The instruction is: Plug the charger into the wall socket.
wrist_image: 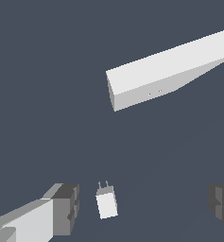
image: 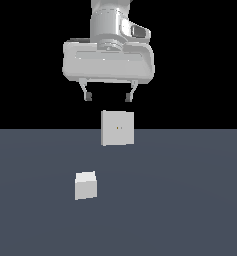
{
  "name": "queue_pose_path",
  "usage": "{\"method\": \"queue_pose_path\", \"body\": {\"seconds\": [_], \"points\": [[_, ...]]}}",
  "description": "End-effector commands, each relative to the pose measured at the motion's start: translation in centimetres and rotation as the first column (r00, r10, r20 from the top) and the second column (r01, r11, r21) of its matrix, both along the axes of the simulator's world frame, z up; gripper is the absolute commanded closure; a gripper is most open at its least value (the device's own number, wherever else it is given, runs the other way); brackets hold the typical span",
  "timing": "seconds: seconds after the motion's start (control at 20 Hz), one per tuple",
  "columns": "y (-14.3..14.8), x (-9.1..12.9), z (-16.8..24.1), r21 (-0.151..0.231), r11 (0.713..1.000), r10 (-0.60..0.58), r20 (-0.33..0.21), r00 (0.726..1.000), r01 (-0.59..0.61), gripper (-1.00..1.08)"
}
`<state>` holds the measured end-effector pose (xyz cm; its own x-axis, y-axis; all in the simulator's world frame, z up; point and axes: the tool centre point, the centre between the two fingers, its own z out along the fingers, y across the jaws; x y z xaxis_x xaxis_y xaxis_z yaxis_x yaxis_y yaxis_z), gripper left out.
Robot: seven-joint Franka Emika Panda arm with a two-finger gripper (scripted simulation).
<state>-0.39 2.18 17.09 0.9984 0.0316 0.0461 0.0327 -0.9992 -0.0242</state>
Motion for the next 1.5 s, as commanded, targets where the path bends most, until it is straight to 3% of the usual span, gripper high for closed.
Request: {"method": "queue_pose_path", "body": {"seconds": [0.0,0.8,1.45], "points": [[0.3,-0.8,-0.8,-0.001,1.000,0.018,0.007,1.000,-0.018,-0.92],[2.5,-7.6,-8.2,-0.014,0.985,0.175,0.077,0.981,-0.175,-0.92],[2.9,-9.5,-10.6,-0.020,0.975,0.221,0.097,0.970,-0.220,-0.92]]}}
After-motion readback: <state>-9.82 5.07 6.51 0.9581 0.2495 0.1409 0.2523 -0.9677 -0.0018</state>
